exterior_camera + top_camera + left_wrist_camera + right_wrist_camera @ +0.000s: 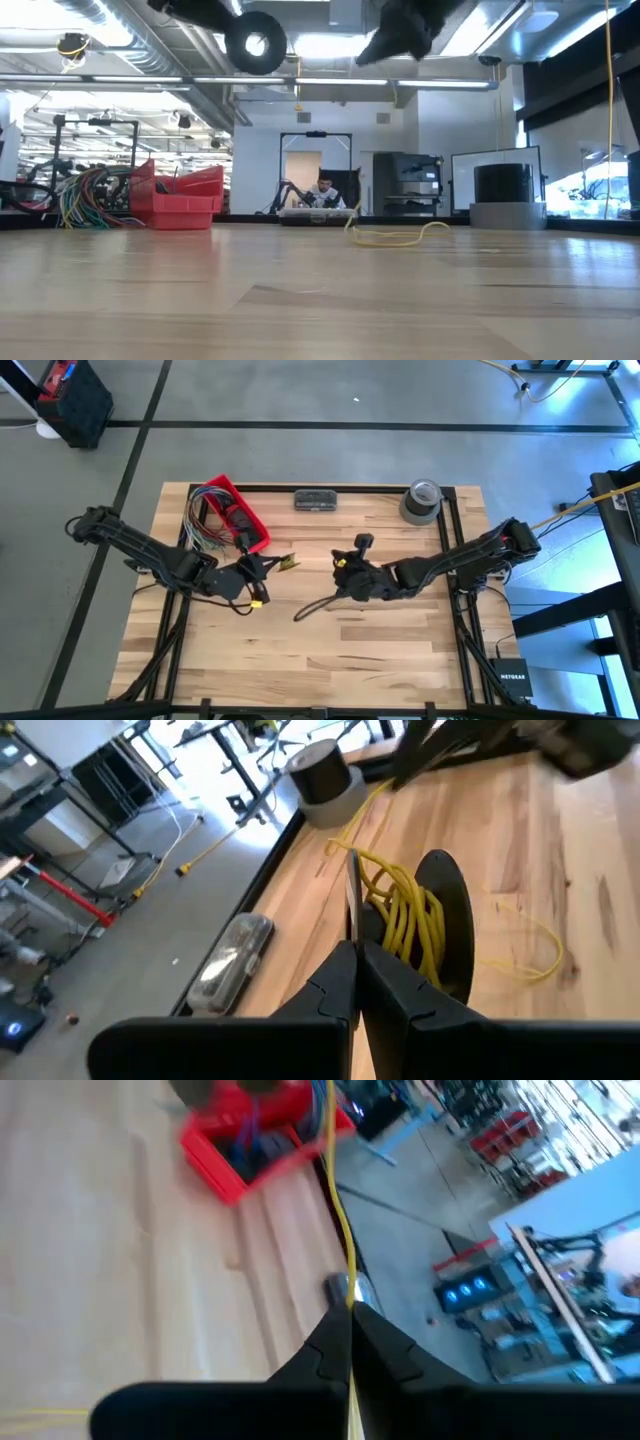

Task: Coil cords
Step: Uncoil the yellow wire from the spool

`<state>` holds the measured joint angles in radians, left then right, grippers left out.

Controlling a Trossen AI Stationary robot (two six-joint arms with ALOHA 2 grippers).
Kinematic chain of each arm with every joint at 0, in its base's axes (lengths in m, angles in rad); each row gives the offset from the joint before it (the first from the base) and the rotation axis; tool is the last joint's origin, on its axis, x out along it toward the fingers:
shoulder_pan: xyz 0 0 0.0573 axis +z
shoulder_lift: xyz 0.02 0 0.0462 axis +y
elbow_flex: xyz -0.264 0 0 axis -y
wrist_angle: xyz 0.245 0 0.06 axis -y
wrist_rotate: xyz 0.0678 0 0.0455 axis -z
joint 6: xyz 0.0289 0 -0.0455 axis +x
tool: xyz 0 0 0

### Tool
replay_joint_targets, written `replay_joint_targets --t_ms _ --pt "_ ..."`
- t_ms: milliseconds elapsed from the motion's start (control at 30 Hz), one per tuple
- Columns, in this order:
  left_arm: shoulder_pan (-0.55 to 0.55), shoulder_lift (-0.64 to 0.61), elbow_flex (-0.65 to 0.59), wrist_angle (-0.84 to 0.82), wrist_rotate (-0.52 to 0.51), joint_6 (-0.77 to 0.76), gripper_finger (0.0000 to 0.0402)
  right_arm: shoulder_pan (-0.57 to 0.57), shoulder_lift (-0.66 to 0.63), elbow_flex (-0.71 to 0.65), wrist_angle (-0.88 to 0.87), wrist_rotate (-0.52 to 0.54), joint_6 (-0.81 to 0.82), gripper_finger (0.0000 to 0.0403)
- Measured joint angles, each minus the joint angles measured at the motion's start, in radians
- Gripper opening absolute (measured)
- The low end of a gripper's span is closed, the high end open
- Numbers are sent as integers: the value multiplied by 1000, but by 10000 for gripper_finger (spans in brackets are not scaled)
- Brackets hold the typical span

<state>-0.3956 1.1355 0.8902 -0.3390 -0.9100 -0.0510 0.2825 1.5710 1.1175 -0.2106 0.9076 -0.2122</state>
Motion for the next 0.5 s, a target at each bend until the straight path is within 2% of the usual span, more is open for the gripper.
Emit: replay_joint_targets --t_ms 133,300,367,500 --pt "23 0 0 -42 1 -49 5 44 -5 0 104 -35 -36 5" --pt "53 0 0 -48 1 -78 5 87 -3 0 272 -171 -130 5" --pt "64 1 0 -48 1 -83 5 94 -3 0 315 -246 -138 5" --pt "90 1 0 -46 1 -120 5 91 1 0 373 -464 -140 5"
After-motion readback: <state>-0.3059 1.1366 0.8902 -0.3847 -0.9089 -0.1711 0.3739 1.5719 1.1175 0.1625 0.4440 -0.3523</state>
